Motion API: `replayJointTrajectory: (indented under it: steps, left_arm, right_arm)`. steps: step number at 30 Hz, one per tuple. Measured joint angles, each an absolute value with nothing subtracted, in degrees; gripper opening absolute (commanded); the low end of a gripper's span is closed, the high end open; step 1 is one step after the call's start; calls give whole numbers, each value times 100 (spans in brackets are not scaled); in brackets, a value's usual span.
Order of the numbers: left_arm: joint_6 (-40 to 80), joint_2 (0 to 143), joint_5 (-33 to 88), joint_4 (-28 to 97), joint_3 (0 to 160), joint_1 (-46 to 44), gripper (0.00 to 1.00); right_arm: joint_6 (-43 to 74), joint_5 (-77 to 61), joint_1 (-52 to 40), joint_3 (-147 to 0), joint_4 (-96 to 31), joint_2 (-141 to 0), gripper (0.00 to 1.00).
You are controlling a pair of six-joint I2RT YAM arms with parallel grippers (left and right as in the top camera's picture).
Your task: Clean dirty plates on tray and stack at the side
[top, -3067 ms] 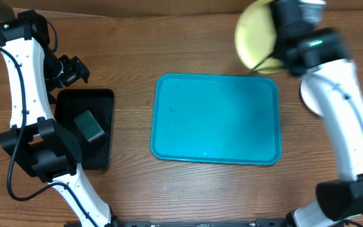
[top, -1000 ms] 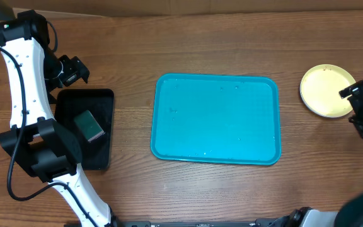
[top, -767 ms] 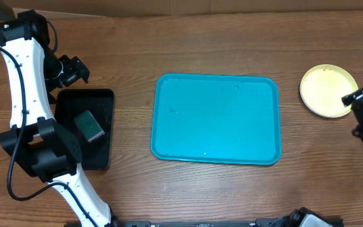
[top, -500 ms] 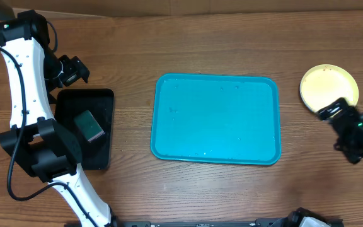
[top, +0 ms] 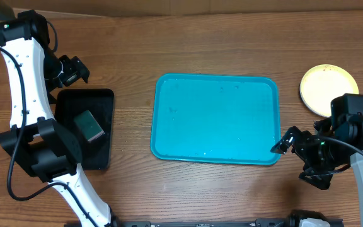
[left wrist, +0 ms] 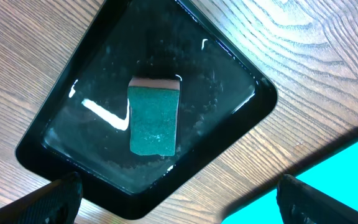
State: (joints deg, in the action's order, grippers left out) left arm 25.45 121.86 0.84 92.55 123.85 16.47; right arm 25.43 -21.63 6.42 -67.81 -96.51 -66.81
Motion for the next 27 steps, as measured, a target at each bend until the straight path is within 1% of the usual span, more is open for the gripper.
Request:
replayJointTrajectory:
  steps: [21,23,27]
  left_arm:
    - [2545,12186,84,9255,12385,1647,100]
    - [2545,12186,84,9255,12385,1647,100]
    - [2545,12186,84,9255,12385,1647,100]
  right_arm:
    - [2541,-2139,633,-6779,-9649,-6678,100]
    - [2543,-2075,633,-6757,-9411,-6650,100]
    - [2545,-2003,633,-6361,-8374,-6228,100]
